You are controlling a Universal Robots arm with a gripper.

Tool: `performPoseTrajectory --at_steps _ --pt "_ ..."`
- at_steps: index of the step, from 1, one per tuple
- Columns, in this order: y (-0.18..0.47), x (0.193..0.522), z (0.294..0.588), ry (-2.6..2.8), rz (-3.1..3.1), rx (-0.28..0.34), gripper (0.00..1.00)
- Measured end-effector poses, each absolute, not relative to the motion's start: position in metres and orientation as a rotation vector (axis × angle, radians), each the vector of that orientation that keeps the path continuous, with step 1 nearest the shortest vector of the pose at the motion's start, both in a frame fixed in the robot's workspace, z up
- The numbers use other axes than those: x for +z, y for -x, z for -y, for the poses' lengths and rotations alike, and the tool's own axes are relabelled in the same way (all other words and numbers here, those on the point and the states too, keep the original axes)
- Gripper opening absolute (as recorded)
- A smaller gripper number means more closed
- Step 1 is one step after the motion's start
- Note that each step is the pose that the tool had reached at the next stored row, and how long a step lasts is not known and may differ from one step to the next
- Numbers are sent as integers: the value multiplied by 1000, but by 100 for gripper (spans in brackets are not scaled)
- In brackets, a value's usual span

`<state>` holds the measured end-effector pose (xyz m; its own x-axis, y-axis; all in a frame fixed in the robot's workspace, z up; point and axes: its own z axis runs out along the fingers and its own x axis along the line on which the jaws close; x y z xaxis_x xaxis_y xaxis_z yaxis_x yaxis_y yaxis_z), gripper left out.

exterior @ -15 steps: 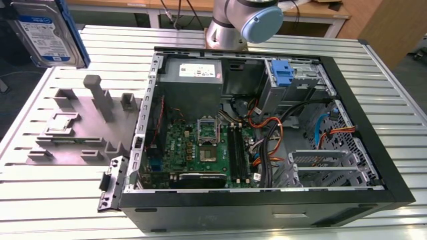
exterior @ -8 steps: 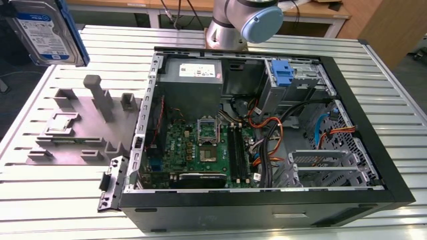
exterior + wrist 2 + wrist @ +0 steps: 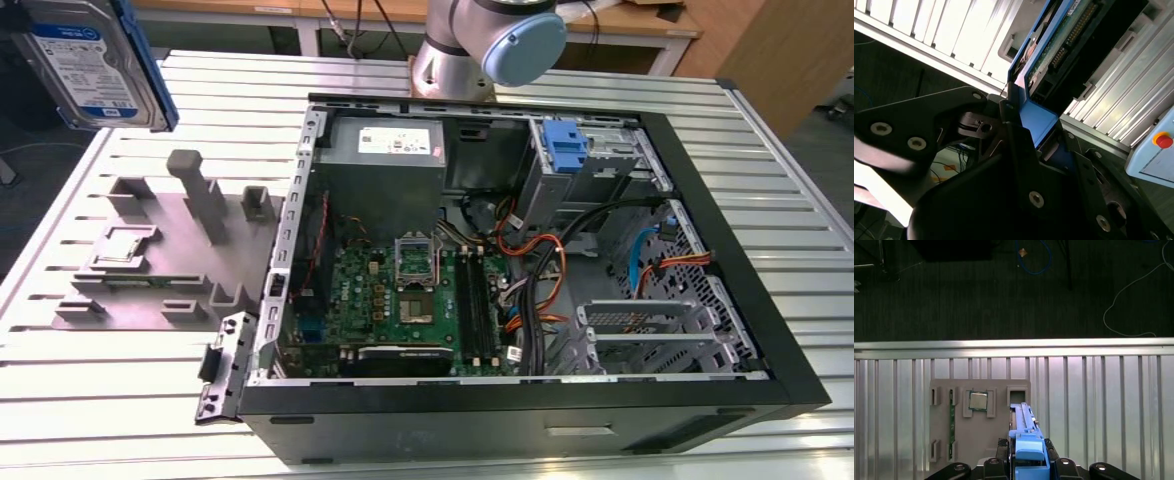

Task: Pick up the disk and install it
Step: 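Pick up the disk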

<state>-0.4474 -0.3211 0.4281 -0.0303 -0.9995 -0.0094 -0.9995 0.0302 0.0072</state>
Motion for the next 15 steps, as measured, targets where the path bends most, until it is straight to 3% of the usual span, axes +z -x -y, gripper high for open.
performPoseTrajectory --at_steps 15 --pt "447 433 321 2186 -2253 18 37"
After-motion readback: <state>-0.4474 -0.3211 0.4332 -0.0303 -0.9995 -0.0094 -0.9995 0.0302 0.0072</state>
